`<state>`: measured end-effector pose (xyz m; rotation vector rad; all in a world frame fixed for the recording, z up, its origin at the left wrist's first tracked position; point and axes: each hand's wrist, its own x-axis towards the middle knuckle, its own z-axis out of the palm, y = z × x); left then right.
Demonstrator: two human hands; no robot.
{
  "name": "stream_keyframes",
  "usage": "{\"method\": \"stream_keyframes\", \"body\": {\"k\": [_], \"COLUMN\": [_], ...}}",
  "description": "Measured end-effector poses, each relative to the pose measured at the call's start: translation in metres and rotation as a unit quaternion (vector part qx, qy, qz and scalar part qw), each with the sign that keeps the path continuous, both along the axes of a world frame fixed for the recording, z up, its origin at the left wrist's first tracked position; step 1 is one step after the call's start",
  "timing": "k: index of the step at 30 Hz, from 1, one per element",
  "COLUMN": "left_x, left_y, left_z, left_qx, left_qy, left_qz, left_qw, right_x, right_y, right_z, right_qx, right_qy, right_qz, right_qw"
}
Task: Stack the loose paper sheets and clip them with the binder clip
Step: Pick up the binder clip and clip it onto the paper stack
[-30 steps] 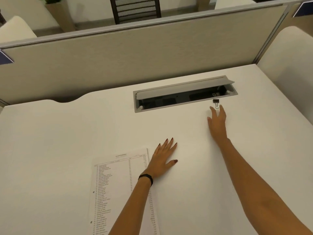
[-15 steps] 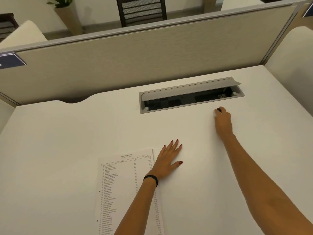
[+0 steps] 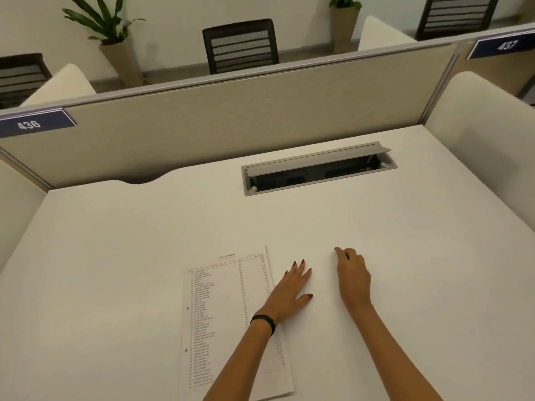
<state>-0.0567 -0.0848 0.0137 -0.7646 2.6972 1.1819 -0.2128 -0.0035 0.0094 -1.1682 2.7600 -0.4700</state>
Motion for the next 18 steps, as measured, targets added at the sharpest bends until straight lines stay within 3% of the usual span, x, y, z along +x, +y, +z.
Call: {"method": "stream_keyframes", "body": {"k": [6,8,12,15,18], "left_x": [0.017,0.020,0.021,0.024,0.028], "left_y": [0.037,0.050,0.068,0.076,0.081], "left_z": [0.012,0.015,0.026,0.035,0.051], "left_qx": [0.089,0.095,0.159,0.163,0.149], "left_qy": [0.062,0.074,0.095,0.173,0.258], "left_qz": [0.070,0.088,0.138,0.170,0.220], "left_qw": [0.992,0.989,0.973,0.956,0.929], "right_x": [0.042,0.055,0.076,0.082,0.087], "right_y": [0.030,0.039,0.048,0.047,0.045], "right_z": [0.008,0.013,0.031,0.044,0.059], "right_qx": [-0.009,-0.070,-0.272,-0.331,-0.372], "right_qy": [-0.029,-0.081,-0.276,-0.359,-0.390], "right_qz": [-0.007,-0.026,-0.145,-0.185,-0.172], "right_qw": [1.000,0.994,0.910,0.853,0.824]}}
